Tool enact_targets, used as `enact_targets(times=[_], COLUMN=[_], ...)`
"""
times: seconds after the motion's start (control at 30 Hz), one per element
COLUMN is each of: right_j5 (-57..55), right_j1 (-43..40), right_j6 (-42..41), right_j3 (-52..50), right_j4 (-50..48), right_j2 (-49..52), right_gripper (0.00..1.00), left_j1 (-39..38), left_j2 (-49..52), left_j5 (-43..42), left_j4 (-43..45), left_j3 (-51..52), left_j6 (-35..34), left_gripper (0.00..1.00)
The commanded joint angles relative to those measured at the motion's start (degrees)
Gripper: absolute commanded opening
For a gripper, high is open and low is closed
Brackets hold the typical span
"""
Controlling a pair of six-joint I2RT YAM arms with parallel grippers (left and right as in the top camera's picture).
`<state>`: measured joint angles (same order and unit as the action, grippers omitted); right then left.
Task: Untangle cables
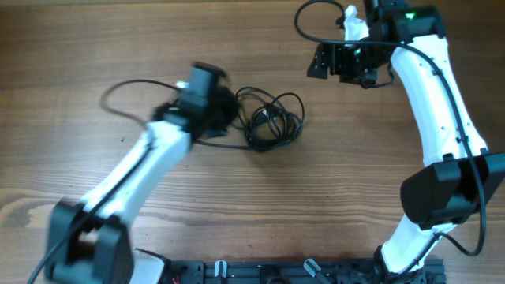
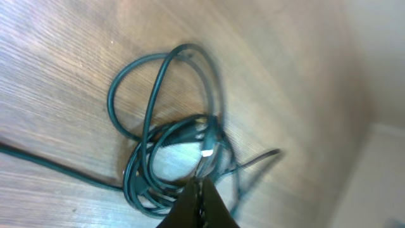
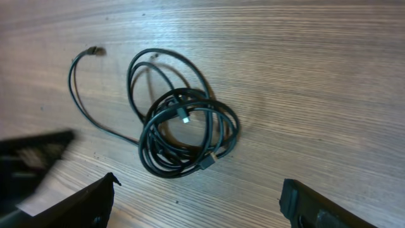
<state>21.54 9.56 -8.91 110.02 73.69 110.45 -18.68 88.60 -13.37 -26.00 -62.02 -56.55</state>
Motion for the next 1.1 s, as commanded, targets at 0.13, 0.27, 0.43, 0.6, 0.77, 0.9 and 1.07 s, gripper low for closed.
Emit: enact_targets(times=[0.13, 0.27, 0.43, 0.6, 0.77, 0.9, 1.07], right_j5=[-4.3, -4.3, -5.0, -5.0, -4.6, -3.0, 3.3], right_j1=[2.8, 2.3, 2.0, 2.0, 2.0, 2.8, 7.7], right_j6=[-5.0, -5.8, -6.1, -5.6, -4.3, -2.9, -1.5], right_j3=[1.2, 1.2, 1.2, 1.2, 1.2, 1.2, 1.2], right_j4=[-2.5, -3.9, -3.3, -3.1, -1.7, -0.3, -4.8], right_j2=[-1.5, -1.5, -1.5, -1.5, -1.5, -1.5, -1.0], right_gripper=[0.84, 0.84, 0.84, 0.84, 0.84, 0.85, 0.84], left_j1=[4.5, -2.7, -8.8, -11.7, -7.8, 5.8, 16.2], left_j2=[-2.7, 1.0, 9.9, 17.8, 16.7, 7.1, 4.2], left_j5=[-16.8, -15.8, -10.9, -0.6, -1.4, -19.7, -53.6], left_j4=[-5.0, -1.8, 7.6, 12.9, 12.5, 0.0, -1.7], left_j3=[-0.6, -0.6, -0.6, -0.6, -1.9, -7.6, -7.8], left_j6=[20.3, 21.0, 14.7, 9.6, 9.8, 15.6, 13.0], left_gripper=[0.21, 0.45, 0.67, 0.38, 0.04, 0.04, 0.04])
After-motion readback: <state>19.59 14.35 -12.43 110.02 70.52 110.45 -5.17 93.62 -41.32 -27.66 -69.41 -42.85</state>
